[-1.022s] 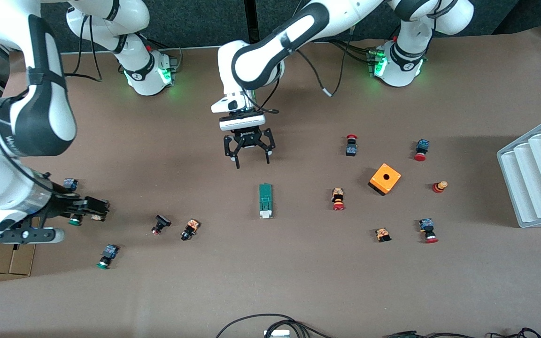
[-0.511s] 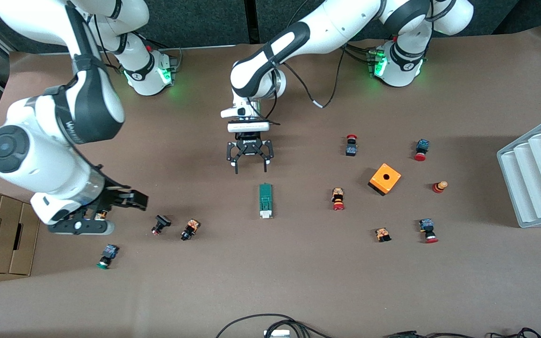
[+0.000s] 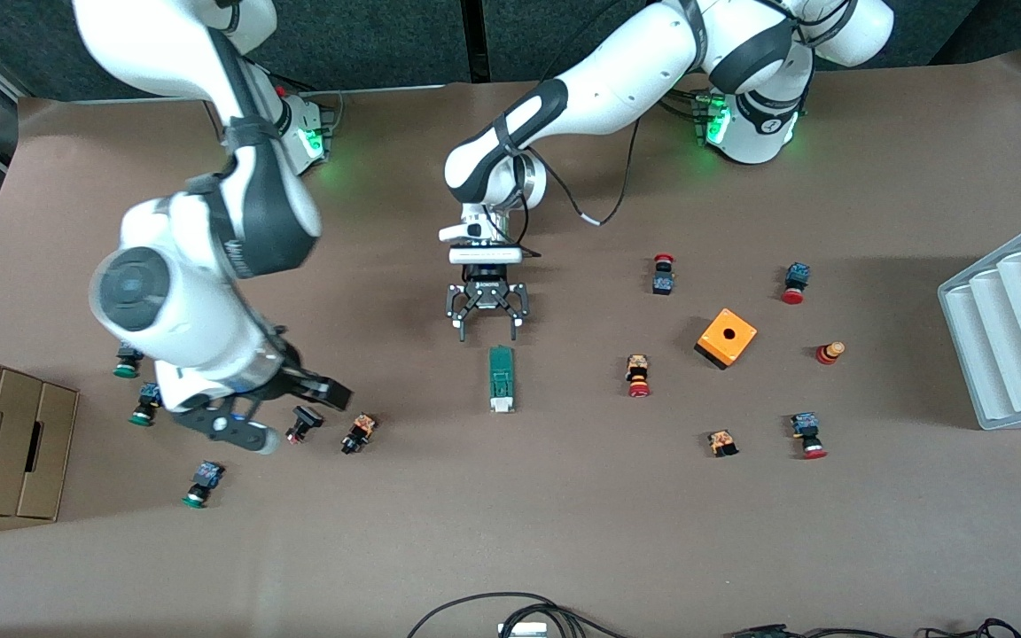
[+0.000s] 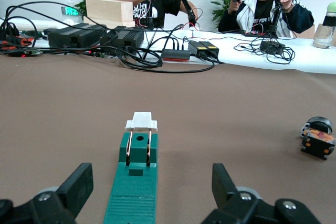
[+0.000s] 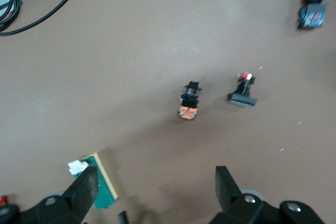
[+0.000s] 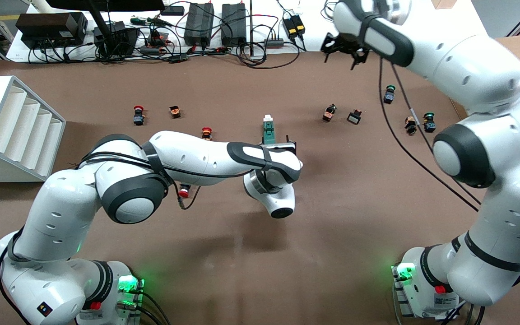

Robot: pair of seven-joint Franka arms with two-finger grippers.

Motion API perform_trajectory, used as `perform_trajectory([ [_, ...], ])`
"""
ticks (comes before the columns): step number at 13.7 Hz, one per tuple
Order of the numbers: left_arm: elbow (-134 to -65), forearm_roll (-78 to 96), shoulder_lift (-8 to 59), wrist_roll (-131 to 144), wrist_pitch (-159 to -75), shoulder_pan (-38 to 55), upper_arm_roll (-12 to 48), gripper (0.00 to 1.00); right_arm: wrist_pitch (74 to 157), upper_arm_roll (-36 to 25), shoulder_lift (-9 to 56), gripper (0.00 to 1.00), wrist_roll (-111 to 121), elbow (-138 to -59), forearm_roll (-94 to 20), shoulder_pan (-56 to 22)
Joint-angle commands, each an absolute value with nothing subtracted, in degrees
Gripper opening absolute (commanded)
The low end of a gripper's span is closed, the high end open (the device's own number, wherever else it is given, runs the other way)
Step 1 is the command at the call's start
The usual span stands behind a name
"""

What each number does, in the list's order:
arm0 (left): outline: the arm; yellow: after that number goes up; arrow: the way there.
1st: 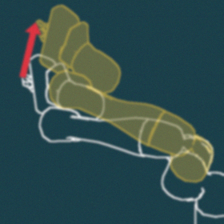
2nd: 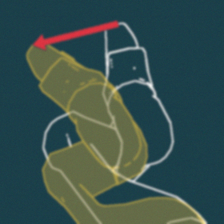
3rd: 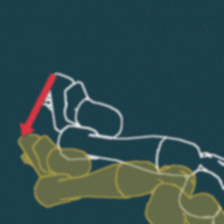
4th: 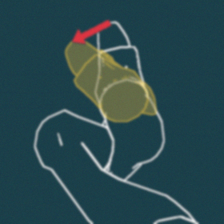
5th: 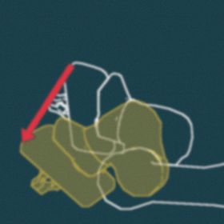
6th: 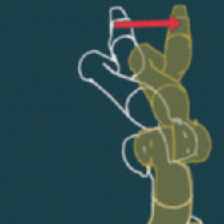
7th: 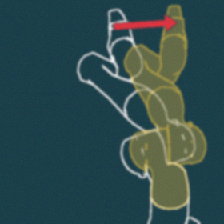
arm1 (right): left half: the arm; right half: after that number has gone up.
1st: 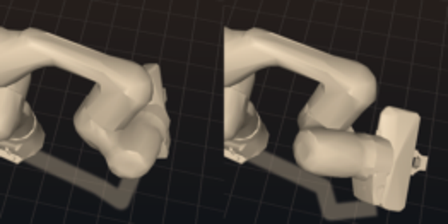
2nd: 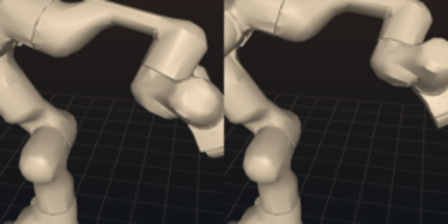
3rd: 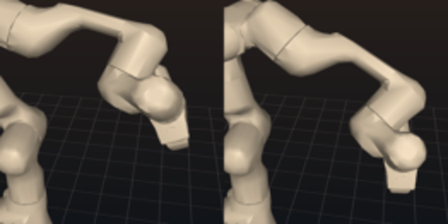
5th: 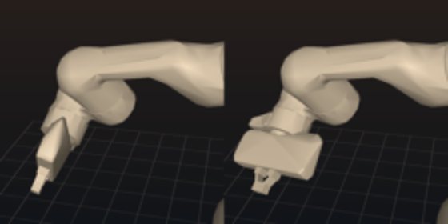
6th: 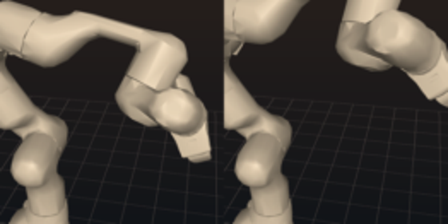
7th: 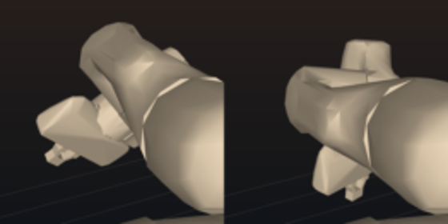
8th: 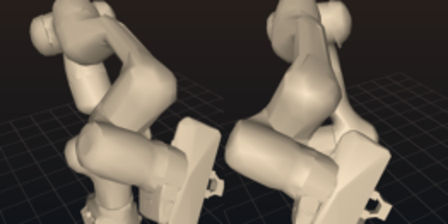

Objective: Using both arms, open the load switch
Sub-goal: 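Grasp the green switch with the right gripper while the left gripper hovers above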

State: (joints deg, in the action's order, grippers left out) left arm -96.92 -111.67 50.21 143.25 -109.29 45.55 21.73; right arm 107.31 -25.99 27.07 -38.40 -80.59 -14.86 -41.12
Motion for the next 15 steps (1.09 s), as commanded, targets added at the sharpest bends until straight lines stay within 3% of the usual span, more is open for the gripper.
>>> perform_trajectory([
  [1,-96.5,-114.3,51.2,144.2,-106.5,45.6,21.5,1.00,108.0,-27.9,32.2,0.99,-50.1,-75.2,-18.7,-44.2],
  [5,-96.3,-116.1,52.6,144.7,-104.2,45.6,21.4,1.00,112.5,-27.9,35.6,0.99,-70.4,-74.6,-23.7,-47.7],
  [15,-95.8,-122.5,55.8,148.1,-103.5,45.0,19.8,1.00,111.2,-27.5,41.4,0.99,-102.5,-72.2,-34.0,-50.5],
])
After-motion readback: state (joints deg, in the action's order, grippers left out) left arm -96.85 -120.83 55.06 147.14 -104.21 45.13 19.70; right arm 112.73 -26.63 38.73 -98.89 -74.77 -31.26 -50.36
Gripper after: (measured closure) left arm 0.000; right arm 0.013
